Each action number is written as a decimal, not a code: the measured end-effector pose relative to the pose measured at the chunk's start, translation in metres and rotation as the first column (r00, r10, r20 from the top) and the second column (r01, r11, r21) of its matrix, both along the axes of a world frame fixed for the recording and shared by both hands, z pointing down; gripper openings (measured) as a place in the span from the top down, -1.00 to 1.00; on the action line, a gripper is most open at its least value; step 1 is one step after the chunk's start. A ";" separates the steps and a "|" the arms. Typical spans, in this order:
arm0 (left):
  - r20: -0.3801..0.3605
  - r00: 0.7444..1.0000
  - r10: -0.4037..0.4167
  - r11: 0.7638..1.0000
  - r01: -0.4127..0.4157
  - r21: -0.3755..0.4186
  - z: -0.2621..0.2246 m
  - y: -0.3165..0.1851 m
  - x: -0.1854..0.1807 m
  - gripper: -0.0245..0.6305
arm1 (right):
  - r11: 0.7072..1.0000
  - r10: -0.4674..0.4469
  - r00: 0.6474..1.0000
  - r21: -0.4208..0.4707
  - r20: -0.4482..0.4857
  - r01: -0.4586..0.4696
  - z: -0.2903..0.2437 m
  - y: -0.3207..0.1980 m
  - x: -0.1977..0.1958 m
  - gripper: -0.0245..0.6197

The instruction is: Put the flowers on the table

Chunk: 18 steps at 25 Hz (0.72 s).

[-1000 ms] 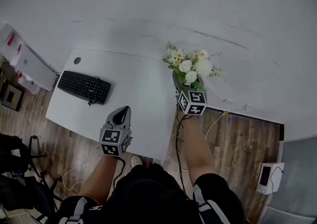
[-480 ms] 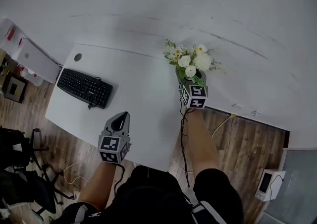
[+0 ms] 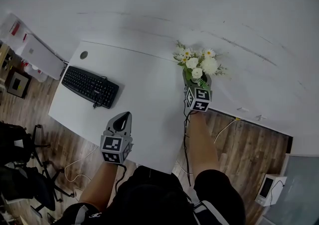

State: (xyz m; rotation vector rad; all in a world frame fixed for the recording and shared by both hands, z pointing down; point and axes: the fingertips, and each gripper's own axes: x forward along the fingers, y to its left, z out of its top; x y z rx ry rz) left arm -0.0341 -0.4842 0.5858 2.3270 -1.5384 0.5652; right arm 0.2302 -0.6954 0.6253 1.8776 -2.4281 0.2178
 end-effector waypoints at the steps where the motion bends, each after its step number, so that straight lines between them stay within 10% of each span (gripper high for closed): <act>1: 0.000 1.000 0.000 1.000 0.000 0.001 -0.001 0.000 -0.001 0.92 | 1.000 0.007 1.000 -0.004 0.003 -0.007 0.001 0.001 0.001 -0.14; 14: -0.006 0.999 0.038 0.998 -0.037 0.055 -0.037 0.019 -0.001 0.92 | 0.999 0.035 0.997 -0.001 0.074 -0.035 -0.028 0.041 0.009 -0.43; 18: -0.025 0.998 0.064 0.994 -0.062 0.088 -0.052 0.028 0.006 0.92 | 0.999 0.041 0.997 0.007 0.063 -0.042 -0.050 0.084 0.006 0.29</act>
